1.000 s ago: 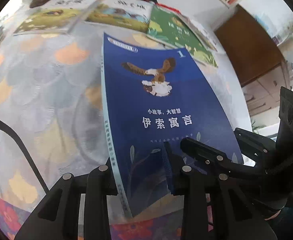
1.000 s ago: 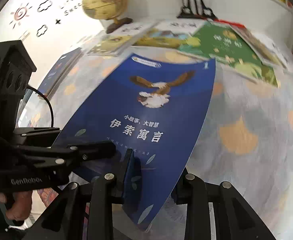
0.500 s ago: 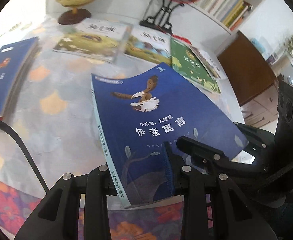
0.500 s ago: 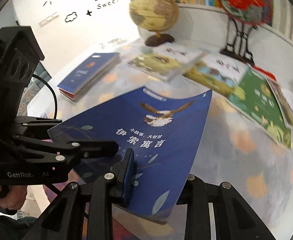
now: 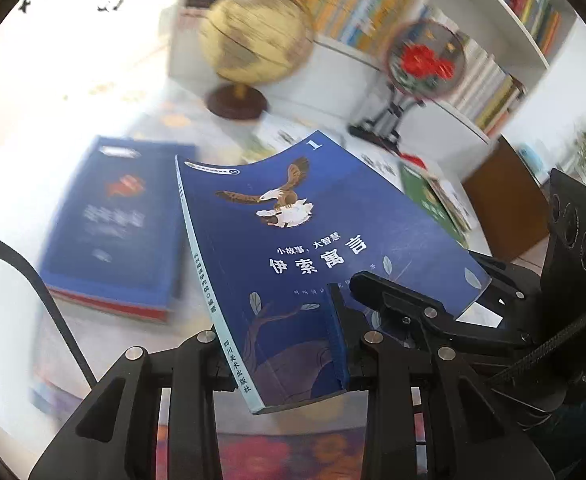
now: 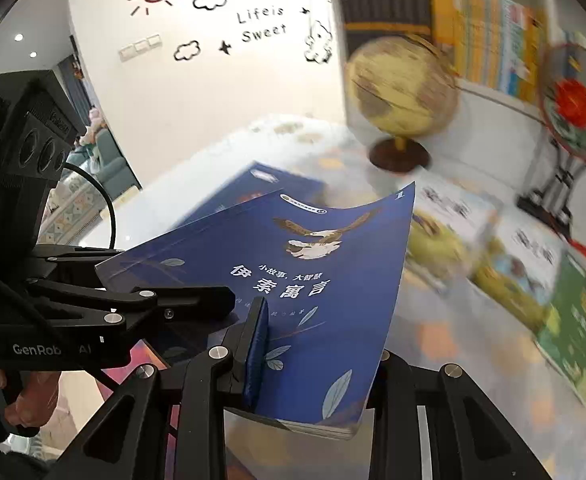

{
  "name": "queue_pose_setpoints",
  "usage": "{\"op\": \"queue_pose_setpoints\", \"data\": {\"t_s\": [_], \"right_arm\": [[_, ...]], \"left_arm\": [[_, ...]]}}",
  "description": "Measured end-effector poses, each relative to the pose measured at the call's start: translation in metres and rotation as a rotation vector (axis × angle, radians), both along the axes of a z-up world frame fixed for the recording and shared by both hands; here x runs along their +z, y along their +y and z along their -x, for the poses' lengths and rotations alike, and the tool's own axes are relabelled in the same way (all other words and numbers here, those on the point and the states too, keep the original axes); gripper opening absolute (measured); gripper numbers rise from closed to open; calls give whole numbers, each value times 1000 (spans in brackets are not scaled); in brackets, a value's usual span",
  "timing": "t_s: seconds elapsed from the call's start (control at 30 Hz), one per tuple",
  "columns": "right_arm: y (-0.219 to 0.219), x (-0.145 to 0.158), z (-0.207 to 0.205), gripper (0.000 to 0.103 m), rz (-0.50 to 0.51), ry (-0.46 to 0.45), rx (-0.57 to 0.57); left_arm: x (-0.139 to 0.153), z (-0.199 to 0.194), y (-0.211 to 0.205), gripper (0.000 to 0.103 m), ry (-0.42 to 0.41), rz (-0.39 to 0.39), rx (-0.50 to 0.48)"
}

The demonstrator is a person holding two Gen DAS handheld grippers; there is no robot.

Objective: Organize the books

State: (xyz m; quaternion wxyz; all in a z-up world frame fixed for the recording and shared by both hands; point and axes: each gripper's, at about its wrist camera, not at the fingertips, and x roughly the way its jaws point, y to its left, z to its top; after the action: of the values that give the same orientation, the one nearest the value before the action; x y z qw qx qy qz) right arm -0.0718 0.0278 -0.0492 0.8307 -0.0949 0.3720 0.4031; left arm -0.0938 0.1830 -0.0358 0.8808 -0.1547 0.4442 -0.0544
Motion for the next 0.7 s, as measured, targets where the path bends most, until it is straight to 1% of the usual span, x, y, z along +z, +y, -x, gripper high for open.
{"op": "queue_pose_setpoints", "data": {"t_s": [0.2, 0.33, 0.43, 0.5, 0.63, 0.7], "right_arm": [[78, 9, -15, 30, -31, -31, 11], [122, 10, -24, 31, -44, -37, -6], [146, 6, -31, 31, -44, -21, -26], [159, 0, -37, 31, -41, 0, -46], [175, -18, -48, 32, -15, 43, -95], [181, -29, -53, 32, -5, 75, -116]], "left_arm": [[7, -11, 75, 29, -37, -26, 31], [4, -21, 113, 29, -48, -22, 34], [-5, -31, 133, 29, -41, -12, 23], [-15, -40, 145, 29, -24, 3, 9], [-41, -55, 162, 29, 17, 51, -10], [-51, -57, 166, 29, 35, 61, -15]]}}
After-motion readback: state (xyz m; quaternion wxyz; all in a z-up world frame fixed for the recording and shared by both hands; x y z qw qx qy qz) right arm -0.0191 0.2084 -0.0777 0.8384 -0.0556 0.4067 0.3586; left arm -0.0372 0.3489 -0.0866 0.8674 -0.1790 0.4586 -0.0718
